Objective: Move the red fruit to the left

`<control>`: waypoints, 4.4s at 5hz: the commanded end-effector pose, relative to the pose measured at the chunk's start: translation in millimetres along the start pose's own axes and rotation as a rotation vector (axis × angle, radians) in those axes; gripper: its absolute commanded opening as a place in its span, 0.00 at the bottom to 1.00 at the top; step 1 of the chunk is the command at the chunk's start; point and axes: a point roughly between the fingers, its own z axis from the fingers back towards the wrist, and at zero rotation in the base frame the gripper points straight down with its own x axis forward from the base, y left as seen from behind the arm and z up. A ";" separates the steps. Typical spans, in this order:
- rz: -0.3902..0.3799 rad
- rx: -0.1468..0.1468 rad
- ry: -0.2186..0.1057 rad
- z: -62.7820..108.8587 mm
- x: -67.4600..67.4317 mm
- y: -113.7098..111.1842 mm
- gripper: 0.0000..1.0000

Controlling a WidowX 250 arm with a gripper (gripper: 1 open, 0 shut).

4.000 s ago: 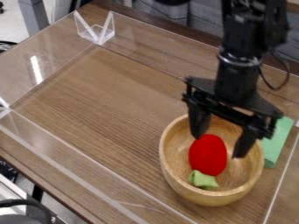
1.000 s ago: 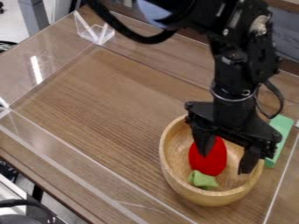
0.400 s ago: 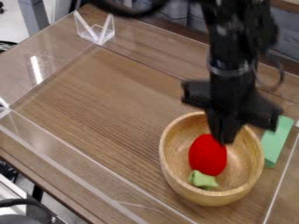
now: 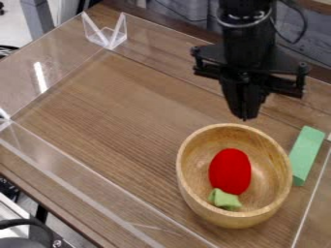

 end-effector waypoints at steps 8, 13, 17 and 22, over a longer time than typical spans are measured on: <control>-0.023 0.014 0.031 -17.9 -14.1 3.9 0.00; -0.001 0.003 0.022 -3.0 -10.2 6.5 0.00; 0.104 0.034 0.055 -33.3 -21.3 6.8 1.00; 0.175 0.055 0.059 -71.2 -22.5 4.7 1.00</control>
